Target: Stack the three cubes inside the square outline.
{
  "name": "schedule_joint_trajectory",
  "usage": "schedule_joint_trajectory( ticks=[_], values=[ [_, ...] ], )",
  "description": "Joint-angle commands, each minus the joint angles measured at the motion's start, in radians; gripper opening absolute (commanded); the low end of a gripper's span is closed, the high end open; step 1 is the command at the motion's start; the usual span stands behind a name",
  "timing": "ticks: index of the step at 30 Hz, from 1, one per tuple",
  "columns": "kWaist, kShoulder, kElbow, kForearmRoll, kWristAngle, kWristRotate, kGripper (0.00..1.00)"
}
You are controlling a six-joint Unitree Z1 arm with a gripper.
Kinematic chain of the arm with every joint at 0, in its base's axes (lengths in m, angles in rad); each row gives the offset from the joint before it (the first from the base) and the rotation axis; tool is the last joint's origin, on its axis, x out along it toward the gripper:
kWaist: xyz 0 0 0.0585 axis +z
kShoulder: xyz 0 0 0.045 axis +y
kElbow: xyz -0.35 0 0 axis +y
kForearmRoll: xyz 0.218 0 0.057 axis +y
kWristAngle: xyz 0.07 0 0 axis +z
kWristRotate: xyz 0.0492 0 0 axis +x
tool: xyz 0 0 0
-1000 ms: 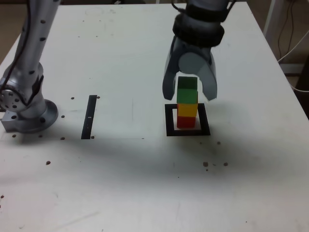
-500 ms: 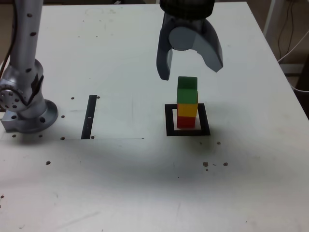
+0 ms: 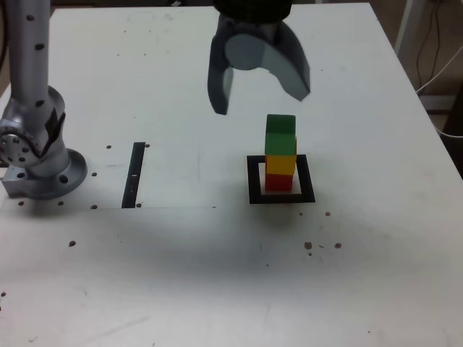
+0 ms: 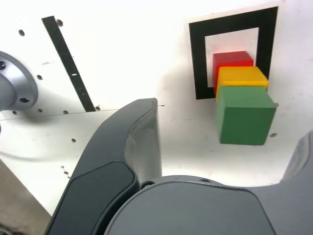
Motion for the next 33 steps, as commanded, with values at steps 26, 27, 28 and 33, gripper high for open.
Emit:
schedule_joint_trajectory(
  ticks=[26,27,28,33],
  values=[
    [0.001,-0.350,0.710,-0.283,0.016,-0.043,0.99],
    [0.001,-0.350,0.731,-0.300,0.014,-0.044,0.99],
    [0.001,-0.350,0.751,-0.318,0.013,-0.045,0.99],
    [0.001,-0.342,0.841,-0.407,0.010,-0.052,0.99]
  ],
)
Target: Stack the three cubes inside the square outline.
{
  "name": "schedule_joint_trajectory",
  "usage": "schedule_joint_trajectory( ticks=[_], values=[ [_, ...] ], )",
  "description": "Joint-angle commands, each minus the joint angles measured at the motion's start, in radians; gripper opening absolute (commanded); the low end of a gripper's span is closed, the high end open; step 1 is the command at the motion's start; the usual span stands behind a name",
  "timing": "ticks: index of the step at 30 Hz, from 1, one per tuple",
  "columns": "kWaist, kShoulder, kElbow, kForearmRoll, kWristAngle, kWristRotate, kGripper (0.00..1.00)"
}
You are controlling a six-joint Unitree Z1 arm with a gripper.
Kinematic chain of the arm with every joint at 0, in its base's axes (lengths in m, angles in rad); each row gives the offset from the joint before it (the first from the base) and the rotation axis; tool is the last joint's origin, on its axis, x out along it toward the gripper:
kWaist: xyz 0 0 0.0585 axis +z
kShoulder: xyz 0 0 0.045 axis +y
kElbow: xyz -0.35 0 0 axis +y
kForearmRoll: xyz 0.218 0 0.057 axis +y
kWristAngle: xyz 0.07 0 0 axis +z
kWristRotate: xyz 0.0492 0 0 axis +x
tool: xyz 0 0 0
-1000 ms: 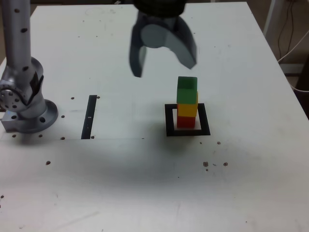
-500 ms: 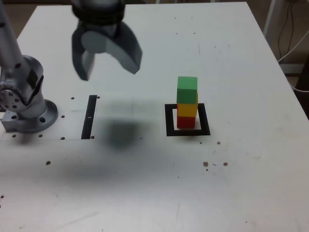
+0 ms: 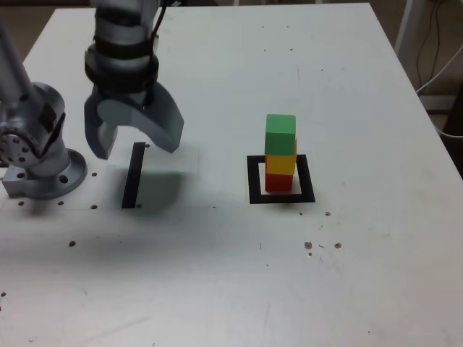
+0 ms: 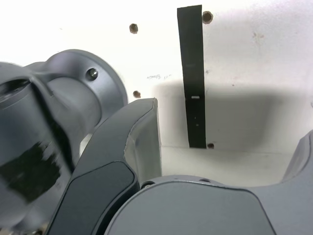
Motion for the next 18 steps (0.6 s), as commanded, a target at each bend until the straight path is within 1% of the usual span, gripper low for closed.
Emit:
schedule_joint_trajectory(
  ticks=[1,12,18],
  values=[
    [0.001,0.005,0.023,-0.025,-0.001,-0.004,0.99],
    [0.001,0.038,0.126,-0.160,-0.008,-0.008,0.99],
    [0.001,0.048,0.146,-0.190,-0.012,-0.008,0.99]
  ],
)
